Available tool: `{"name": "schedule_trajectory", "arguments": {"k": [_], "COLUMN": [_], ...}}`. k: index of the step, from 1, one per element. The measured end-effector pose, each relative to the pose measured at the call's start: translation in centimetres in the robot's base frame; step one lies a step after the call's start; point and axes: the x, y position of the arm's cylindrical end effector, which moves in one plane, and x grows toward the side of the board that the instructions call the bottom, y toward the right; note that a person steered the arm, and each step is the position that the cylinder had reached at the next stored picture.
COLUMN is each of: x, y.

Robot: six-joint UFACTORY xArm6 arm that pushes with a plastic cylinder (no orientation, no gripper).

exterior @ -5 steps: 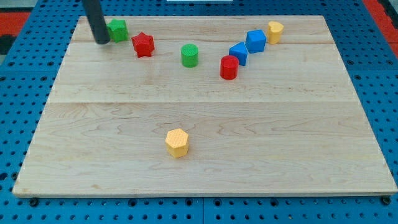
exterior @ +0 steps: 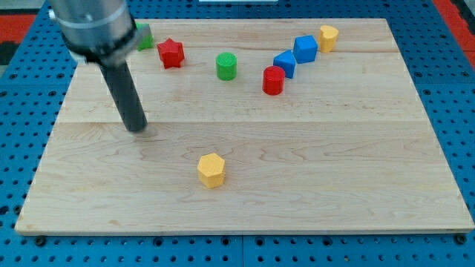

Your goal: Place the yellow hexagon between the green circle and red circle

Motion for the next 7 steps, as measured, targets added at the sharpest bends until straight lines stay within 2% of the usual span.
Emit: {"name": "schedule_trajectory", "arguments": {"k": [1,2,3,4,5,6,7], "x": [7.6,5.8,2.5,4.5,-0.6,-2.8,-3.0], "y": [4.8,10.8,13.5,15.4,18.5,14.0,11.7]}}
